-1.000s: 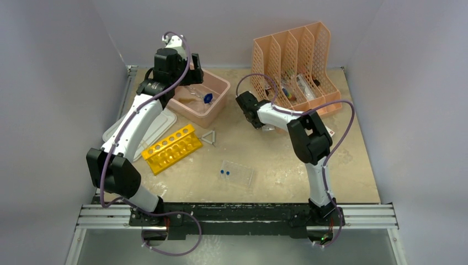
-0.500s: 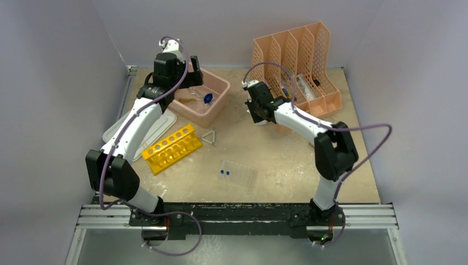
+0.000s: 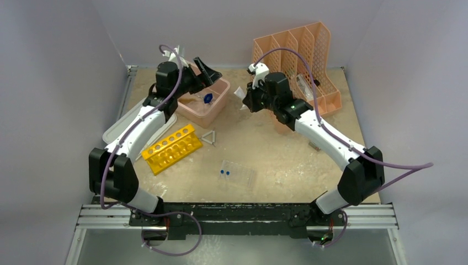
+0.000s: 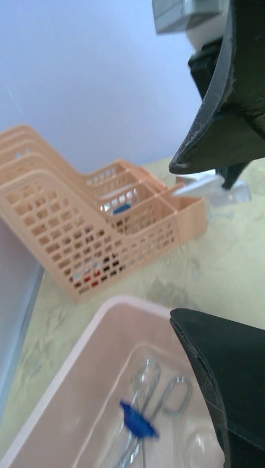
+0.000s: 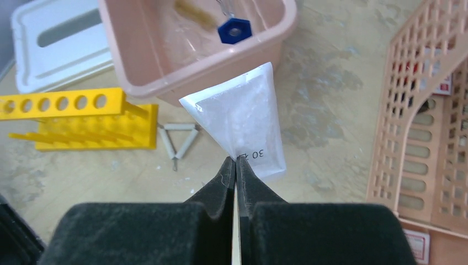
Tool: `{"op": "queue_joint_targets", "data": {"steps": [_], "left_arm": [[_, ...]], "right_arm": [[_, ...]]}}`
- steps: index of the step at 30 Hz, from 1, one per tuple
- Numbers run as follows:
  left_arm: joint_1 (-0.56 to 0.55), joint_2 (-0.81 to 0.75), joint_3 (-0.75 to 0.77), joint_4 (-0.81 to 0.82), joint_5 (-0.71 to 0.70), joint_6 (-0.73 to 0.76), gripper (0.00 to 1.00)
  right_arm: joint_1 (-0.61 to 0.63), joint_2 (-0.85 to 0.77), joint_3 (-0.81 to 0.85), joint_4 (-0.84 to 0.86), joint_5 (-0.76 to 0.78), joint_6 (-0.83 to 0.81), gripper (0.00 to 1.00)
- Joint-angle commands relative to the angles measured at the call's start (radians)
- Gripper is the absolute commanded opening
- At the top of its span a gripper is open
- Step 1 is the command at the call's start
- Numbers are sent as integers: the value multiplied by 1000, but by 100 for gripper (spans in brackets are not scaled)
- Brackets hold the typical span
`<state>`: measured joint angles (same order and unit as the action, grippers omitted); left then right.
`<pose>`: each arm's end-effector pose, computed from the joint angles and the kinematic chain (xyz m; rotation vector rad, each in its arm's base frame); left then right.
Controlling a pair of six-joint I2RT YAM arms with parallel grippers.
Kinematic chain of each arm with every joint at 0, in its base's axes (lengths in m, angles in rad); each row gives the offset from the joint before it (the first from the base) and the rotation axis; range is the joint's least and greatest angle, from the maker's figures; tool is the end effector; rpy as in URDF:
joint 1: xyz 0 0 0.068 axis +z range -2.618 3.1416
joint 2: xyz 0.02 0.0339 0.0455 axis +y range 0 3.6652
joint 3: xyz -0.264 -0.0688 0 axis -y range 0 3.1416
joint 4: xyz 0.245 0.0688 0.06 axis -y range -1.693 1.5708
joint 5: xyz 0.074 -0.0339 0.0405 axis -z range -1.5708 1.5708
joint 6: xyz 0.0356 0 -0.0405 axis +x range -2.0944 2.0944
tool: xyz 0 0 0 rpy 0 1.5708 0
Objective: Organize the chemistry lab equipment
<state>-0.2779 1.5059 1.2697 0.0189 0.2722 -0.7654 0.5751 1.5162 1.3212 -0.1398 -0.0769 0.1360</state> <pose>0.3444 -0.1082 0.3546 -0.2530 1.8744 -0.9758 0.3014 0.1986 0.3525 -0.4750 1.8845 0.5508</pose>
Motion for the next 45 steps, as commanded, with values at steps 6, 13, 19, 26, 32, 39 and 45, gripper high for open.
{"op": "queue_joint_targets", "data": {"steps": [6,13,19,26,32,39,45], "left_arm": [[-99,-15,10,152,75,-147,89],[-140,17,27,61,42,-136,74],[-142,27,56,40,59,-159,48],[-141,28,94,1,57,-149,4],[-114,46,149,-86,22,-60,0],[26,78,223,-255,-58,118,0],[124,226,348,-447,-101,230,0]], "right_arm": [[-3,-9,89,123,-163,11,0],[-2,24,126,127,-166,17,0],[-3,77,177,92,-131,10,0],[-3,111,210,104,-146,10,0],[-2,124,236,81,-188,10,43],[-3,92,195,87,-162,8,64],[-3,101,161,49,-135,12,64]]}}
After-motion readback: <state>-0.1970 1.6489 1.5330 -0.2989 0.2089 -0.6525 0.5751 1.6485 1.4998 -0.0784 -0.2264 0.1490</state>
